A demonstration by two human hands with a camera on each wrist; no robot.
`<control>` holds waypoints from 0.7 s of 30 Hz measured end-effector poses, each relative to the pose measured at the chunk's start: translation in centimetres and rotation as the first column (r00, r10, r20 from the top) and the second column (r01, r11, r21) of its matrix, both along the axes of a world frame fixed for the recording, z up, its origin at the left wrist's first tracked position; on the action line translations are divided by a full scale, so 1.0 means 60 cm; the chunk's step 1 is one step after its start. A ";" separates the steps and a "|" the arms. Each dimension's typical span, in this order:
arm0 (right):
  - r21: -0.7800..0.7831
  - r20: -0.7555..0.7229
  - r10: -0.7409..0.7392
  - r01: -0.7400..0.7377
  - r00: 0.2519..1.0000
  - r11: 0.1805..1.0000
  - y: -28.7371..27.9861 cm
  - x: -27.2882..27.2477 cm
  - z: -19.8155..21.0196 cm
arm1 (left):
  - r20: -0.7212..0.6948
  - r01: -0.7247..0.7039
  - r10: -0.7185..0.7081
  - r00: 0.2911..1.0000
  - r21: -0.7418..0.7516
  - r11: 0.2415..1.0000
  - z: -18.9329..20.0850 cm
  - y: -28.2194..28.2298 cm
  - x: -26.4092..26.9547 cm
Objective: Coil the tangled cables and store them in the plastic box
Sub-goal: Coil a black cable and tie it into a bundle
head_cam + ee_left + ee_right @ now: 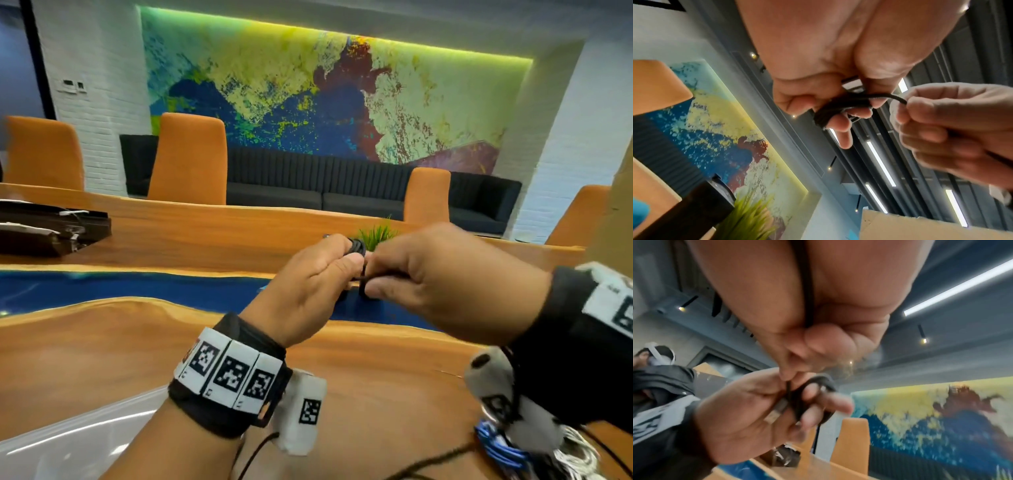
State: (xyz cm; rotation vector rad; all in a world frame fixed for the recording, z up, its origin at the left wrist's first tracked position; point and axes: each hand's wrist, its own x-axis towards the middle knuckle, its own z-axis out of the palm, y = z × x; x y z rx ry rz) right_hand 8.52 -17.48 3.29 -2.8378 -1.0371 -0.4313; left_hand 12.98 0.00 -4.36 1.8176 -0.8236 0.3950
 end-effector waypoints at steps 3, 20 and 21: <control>0.023 0.270 0.008 -0.015 0.963 1.000 -0.017 0.020 0.023 | -0.106 0.073 -0.077 0.991 -0.047 0.996 -0.005 -0.005 -0.005; 0.017 -0.174 0.033 -0.031 0.984 0.999 0.015 -0.010 -0.040 | -0.010 -0.005 0.004 1.000 -0.092 0.996 0.005 0.008 0.001; 0.060 -0.067 0.044 -0.040 0.997 0.997 0.009 -0.007 -0.026 | 0.010 -0.025 0.026 1.000 -0.045 0.999 0.003 0.010 0.002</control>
